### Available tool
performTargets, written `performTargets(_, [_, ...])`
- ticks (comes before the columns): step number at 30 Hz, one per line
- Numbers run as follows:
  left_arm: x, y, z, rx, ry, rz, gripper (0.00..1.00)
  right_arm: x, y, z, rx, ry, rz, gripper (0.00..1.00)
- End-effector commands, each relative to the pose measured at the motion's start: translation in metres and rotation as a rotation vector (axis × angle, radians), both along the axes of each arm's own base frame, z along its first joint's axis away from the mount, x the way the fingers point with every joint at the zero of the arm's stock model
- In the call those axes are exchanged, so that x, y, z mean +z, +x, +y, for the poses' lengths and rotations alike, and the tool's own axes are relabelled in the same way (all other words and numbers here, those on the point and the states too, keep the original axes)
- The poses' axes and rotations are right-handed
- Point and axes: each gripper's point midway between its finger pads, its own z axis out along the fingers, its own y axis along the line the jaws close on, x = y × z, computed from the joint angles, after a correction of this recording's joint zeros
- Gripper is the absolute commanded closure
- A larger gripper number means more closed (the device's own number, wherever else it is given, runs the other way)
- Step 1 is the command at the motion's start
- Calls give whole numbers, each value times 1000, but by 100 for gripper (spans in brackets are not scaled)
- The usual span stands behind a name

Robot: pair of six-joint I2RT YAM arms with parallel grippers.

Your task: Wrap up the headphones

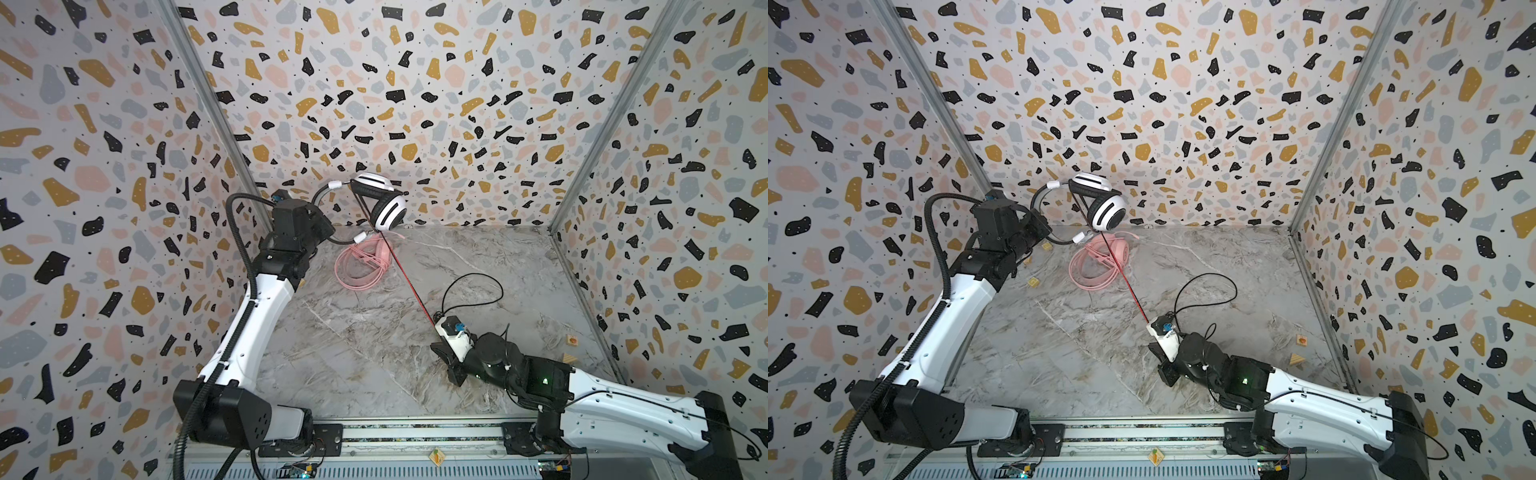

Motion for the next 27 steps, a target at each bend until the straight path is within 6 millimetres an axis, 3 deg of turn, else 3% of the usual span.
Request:
performTargets(1, [48, -5, 44, 242, -12, -200, 100, 4, -7, -1, -2, -107, -55, 96])
performTargets(4, [35, -7, 60, 329, 42, -176, 100, 19, -16, 9, 22, -136, -95, 96])
performTargets(8, [7, -3, 50, 296, 123, -107, 100, 46, -20, 17, 42, -123, -155, 96])
performTargets(13, [-33, -14, 15, 267, 317, -25, 100, 93, -18, 18, 46, -67, -221, 96])
performTargets(18, [-53, -34, -23, 203, 532, 42, 100, 139, -11, 10, 12, -43, -304, 96])
performTargets(22, [-62, -56, -60, 88, 684, 67, 100, 175, 3, -6, -67, -39, -406, 96])
performTargets(27, [-79, -80, -86, -67, 859, 136, 100, 215, 21, -34, -176, 11, -480, 96])
